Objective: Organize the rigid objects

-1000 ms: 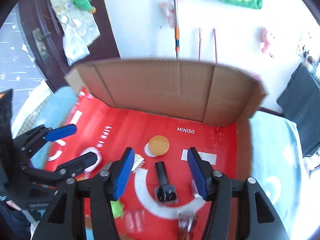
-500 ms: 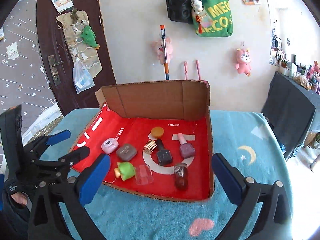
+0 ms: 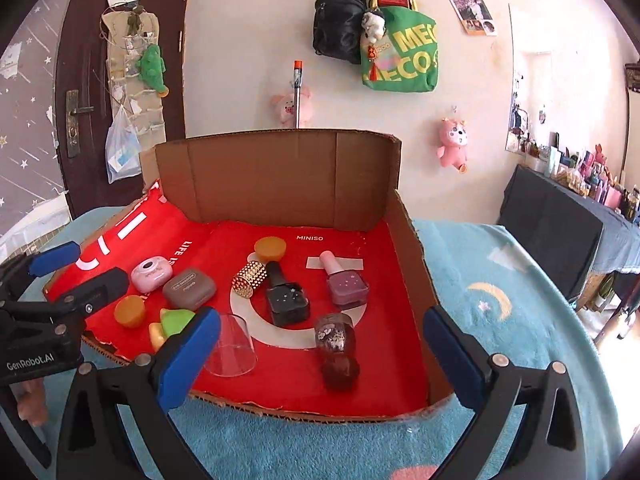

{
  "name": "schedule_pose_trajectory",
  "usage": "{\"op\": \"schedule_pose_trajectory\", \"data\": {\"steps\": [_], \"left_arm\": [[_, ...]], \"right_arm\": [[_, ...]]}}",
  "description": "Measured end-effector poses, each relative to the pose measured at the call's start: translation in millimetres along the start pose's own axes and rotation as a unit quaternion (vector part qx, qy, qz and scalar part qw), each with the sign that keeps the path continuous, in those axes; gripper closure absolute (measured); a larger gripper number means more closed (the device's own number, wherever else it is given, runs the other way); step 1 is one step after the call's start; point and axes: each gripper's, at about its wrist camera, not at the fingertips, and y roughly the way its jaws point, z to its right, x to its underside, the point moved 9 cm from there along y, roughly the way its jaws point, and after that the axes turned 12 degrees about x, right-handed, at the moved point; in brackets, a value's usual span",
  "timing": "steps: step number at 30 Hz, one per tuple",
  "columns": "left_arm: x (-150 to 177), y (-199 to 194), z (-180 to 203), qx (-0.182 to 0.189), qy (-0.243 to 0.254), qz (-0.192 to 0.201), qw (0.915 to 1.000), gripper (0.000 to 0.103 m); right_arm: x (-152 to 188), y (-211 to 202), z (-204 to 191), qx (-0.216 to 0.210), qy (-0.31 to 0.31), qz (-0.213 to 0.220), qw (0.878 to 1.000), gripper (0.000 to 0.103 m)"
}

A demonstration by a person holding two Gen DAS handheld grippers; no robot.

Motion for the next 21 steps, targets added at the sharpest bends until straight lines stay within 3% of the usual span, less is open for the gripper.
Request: {"op": "schedule_pose_trajectory", "data": {"steps": [8, 13, 21], "left_arm": [[8, 7, -11, 0.001, -0.022, -0.005, 0.9997, 0.007], [11, 9, -7, -0.013, -0.004, -0.014, 0.9998, 0.007], [16, 16, -19, -0.025, -0.028, -0.037, 0.9986, 0.007]], "right_arm": [[-1, 8, 4, 0.006, 0.012, 0.011, 1.0, 0.0], [1, 10, -1, 0.017, -0.003, 0.008, 1.0, 0.0], [5, 16, -8, 0.02, -0.024, -0.008, 1.0, 0.0]]}}
